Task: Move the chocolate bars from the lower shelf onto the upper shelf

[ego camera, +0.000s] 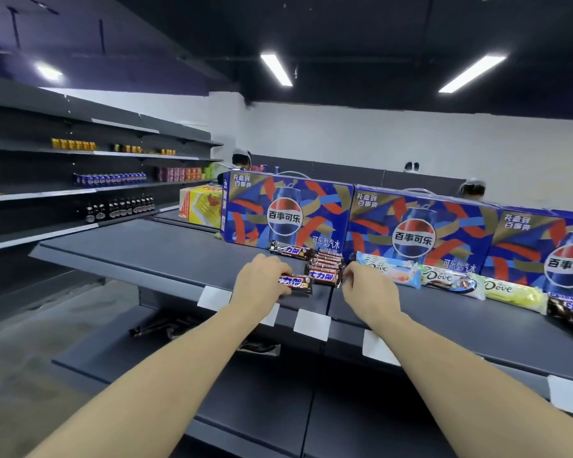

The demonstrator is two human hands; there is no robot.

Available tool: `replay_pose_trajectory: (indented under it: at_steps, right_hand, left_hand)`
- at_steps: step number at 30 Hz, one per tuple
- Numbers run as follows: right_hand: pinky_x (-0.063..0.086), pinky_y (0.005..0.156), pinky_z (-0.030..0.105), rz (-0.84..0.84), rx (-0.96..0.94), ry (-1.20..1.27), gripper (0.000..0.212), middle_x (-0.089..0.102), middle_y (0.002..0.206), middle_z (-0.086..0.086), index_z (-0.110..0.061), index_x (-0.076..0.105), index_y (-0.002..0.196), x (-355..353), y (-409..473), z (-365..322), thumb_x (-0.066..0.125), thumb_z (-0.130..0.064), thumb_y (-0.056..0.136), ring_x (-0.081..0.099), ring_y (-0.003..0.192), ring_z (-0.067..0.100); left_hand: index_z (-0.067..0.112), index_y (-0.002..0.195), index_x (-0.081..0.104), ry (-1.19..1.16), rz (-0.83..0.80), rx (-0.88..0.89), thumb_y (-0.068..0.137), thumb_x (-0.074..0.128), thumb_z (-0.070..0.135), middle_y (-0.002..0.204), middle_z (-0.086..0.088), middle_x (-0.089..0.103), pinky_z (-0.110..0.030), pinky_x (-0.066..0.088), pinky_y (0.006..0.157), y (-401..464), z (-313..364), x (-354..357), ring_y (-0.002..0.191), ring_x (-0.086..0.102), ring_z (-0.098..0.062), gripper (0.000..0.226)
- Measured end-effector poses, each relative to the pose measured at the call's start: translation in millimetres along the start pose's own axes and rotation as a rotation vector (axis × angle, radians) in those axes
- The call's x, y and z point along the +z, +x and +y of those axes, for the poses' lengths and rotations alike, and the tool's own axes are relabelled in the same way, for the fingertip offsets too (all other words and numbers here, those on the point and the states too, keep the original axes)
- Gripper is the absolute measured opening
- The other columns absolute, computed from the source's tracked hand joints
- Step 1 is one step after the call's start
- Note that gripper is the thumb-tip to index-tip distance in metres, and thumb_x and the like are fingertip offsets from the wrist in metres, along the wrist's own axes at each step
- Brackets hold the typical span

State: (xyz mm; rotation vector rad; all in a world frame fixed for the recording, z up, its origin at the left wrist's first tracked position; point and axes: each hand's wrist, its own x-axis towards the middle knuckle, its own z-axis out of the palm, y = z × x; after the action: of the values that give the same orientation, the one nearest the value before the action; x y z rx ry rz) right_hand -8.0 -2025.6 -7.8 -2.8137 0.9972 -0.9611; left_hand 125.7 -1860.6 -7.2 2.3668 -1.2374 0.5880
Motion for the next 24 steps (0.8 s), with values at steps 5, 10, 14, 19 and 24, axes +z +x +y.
replay_pose_trajectory:
  at_steps: [5,10,14,19,24]
  right_hand:
    - [0.051,0.074,0.035,0.052,-0.013,0.048,0.019,0.067,0.105,0.003,-0.018,0.061,0.108,11,33,-2,0.049,-0.019,0.094,0.062,0.091,0.027]
    - [0.049,0.074,0.034,0.068,-0.03,0.062,0.022,0.066,0.106,0.001,-0.02,0.061,0.112,23,60,-5,0.048,-0.02,0.094,0.062,0.093,0.024]
    - [0.048,0.072,0.034,0.104,-0.025,0.059,0.02,0.066,0.107,0.0,-0.021,0.061,0.11,30,80,1,0.047,-0.021,0.095,0.062,0.093,0.024]
    - [0.049,0.072,0.033,0.162,-0.018,0.033,0.023,0.067,0.107,-0.003,-0.023,0.06,0.114,35,101,1,0.047,-0.02,0.096,0.061,0.094,0.021]
    - [0.047,0.075,0.033,0.189,0.013,-0.01,0.023,0.067,0.11,-0.005,-0.024,0.061,0.114,39,109,-2,0.046,-0.021,0.096,0.062,0.095,0.019]
  left_hand:
    - [0.024,0.114,0.065,-0.018,0.011,-0.061,0.084,0.073,0.027,0.108,0.001,0.06,-0.034,0.05,0.082,26,-19,3,0.105,0.052,-0.019,0.032]
    - [0.022,0.117,0.063,0.024,-0.028,-0.069,0.085,0.072,0.022,0.114,0.0,0.062,-0.036,0.05,0.086,58,-40,16,0.107,0.052,-0.018,0.033]
    - [0.021,0.119,0.063,-0.002,-0.116,-0.055,0.083,0.073,0.02,0.116,-0.003,0.062,-0.035,0.05,0.087,80,-39,36,0.107,0.056,-0.02,0.036]
    - [0.022,0.118,0.065,-0.091,-0.138,-0.041,0.08,0.076,0.017,0.116,-0.004,0.063,-0.037,0.051,0.089,106,-46,59,0.107,0.057,-0.022,0.039]
    - [0.02,0.119,0.066,-0.164,-0.081,0.003,0.082,0.069,0.002,0.116,-0.005,0.063,-0.037,0.052,0.087,132,-57,82,0.105,0.057,-0.022,0.041]
